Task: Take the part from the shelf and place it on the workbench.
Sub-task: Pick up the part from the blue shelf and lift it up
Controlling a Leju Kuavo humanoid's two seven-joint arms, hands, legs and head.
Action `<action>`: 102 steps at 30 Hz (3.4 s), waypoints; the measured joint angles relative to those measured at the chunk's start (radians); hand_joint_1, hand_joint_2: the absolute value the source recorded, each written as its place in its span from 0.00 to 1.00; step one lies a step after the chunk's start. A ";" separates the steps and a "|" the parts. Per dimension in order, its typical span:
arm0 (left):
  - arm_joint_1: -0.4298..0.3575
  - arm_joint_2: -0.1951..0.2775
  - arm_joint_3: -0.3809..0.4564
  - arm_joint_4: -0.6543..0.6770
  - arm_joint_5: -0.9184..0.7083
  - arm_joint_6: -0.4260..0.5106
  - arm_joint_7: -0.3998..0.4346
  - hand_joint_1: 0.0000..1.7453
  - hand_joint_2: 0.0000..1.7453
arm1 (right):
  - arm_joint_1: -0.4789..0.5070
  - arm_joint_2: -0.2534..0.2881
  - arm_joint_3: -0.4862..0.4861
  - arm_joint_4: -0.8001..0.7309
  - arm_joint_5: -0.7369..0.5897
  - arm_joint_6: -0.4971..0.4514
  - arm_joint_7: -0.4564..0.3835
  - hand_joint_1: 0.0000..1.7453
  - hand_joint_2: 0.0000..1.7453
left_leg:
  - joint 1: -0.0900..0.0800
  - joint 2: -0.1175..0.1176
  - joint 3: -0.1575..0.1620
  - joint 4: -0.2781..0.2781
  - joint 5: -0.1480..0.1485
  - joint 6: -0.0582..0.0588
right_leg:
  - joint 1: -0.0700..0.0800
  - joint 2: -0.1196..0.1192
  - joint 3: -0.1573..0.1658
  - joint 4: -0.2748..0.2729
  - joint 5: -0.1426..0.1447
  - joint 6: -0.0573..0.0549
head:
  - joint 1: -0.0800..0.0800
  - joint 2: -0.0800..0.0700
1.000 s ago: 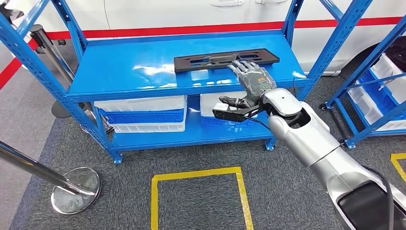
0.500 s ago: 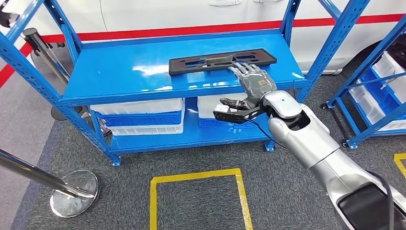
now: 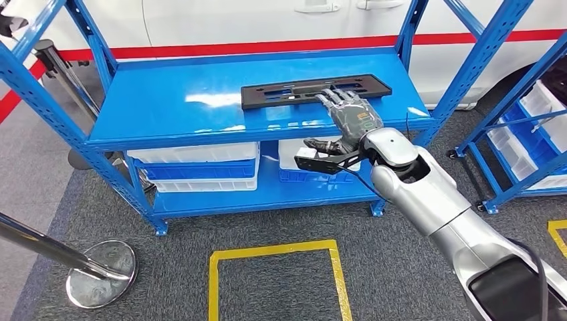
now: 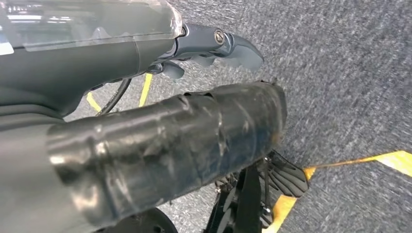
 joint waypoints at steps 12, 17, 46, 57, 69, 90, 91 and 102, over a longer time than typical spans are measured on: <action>0.001 -0.001 0.000 0.000 0.001 0.009 0.007 0.00 0.00 | -0.001 0.000 0.000 0.014 0.000 -0.004 -0.004 0.00 0.00 | -0.004 -0.002 0.007 0.015 -0.022 -0.001 | 0.004 0.001 -0.022 0.000 0.026 -0.004 | 0.001 0.000; 0.000 -0.004 0.001 0.000 0.002 0.014 0.013 0.00 0.00 | -0.004 0.002 0.000 0.021 0.000 -0.006 -0.005 0.00 0.00 | -0.001 0.000 -0.027 0.089 -0.069 -0.024 | -0.006 0.000 -0.009 -0.021 0.032 -0.027 | 0.000 0.000; -0.001 -0.015 0.005 0.000 0.013 0.010 0.017 0.00 0.00 | 0.006 0.013 0.000 0.077 -0.002 -0.027 -0.021 0.00 0.00 | -0.007 -0.001 0.023 0.015 -0.043 -0.015 | -0.001 0.000 -0.014 -0.024 0.038 -0.020 | 0.000 0.000; 0.002 -0.016 0.006 0.000 0.013 0.009 0.017 0.00 0.00 | 0.006 0.017 0.000 0.088 -0.001 -0.031 -0.023 0.00 0.00 | 0.000 0.001 -0.029 0.025 0.022 -0.028 | -0.001 0.001 0.040 -0.026 -0.006 -0.019 | -0.001 0.000; 0.001 -0.017 0.006 0.000 0.013 0.008 0.017 0.00 0.00 | 0.012 0.016 0.000 0.101 0.000 -0.034 -0.025 0.00 0.00 | 0.001 -0.002 0.009 0.000 -0.010 0.017 | -0.005 0.000 -0.144 0.275 -0.095 0.016 | 0.000 0.000; 0.000 -0.022 0.008 0.000 0.015 0.012 0.016 0.00 0.00 | 0.001 0.024 0.000 0.118 0.000 -0.037 -0.033 0.00 0.00 | -0.005 -0.001 -0.020 0.012 0.009 -0.018 | 0.002 0.001 0.026 -0.023 0.000 -0.012 | -0.001 0.000; -0.001 -0.022 0.008 0.000 0.015 0.012 0.016 0.00 0.00 | 0.000 0.025 0.000 0.119 0.000 -0.037 -0.034 0.00 0.00 | -0.004 -0.002 -0.018 0.008 0.009 -0.013 | 0.002 0.001 0.026 -0.024 -0.001 -0.007 | -0.001 0.000; 0.002 -0.024 0.008 0.000 0.017 0.012 0.016 0.00 0.00 | 0.006 0.024 0.000 0.128 0.000 -0.038 -0.035 0.00 0.00 | 0.003 -0.002 0.020 0.002 -0.021 0.011 | -0.007 0.000 -0.080 0.112 0.008 0.013 | 0.000 0.000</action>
